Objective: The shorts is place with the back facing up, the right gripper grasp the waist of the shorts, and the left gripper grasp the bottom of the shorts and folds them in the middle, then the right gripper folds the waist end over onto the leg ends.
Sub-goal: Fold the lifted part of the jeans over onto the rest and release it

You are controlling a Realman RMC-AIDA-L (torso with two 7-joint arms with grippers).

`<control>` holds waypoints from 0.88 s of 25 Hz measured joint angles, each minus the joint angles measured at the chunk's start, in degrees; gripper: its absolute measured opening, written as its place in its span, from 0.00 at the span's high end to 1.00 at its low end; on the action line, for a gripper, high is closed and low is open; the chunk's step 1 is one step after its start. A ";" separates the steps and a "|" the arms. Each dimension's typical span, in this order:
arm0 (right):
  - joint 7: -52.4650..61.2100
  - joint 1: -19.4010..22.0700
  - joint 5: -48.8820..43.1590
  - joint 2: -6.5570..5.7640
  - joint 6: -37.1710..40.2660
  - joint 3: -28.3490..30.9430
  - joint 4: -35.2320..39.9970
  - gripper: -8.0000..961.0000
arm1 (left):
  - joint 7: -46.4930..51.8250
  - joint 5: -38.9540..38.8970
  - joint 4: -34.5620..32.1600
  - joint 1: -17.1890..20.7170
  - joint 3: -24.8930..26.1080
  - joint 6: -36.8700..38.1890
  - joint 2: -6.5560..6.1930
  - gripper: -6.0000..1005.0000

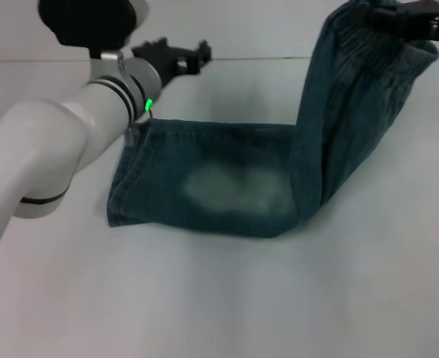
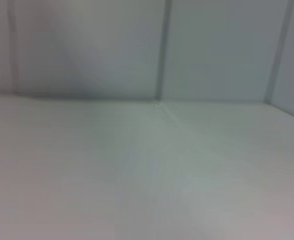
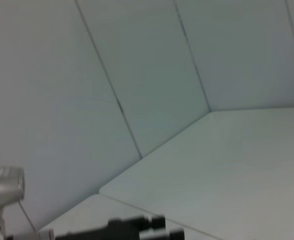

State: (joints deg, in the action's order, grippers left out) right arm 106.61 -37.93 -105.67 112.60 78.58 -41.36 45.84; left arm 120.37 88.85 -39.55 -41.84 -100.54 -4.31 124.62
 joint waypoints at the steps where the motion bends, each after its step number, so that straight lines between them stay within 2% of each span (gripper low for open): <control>1: 0.00 -0.61 -0.02 0.01 -0.57 -0.66 -0.60 0.95 | -0.61 0.00 -0.70 0.30 0.20 -2.11 0.00 0.43; 4: 0.04 -2.76 -0.72 0.08 -2.06 -2.43 -2.74 0.95 | -1.77 0.00 -1.47 0.39 1.27 -5.57 -0.01 0.37; 8: 0.08 -6.38 -3.10 0.97 -4.97 -5.41 -5.92 0.95 | -4.87 0.01 -2.12 0.00 2.79 -5.90 -0.16 0.29; 16: 0.23 -14.12 -8.82 3.73 -10.83 -10.21 -11.42 0.95 | -8.53 0.04 -4.07 -0.10 3.25 -5.97 -0.20 0.29; 22: 1.31 -18.81 -12.24 6.07 -14.32 -14.53 -12.91 0.95 | -8.80 1.46 -4.64 -0.15 3.30 -5.84 -0.21 0.29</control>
State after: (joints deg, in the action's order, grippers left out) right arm 107.92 -56.74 -117.91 118.66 64.26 -55.89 32.93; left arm 111.57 90.31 -44.19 -41.99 -97.25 -10.16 124.42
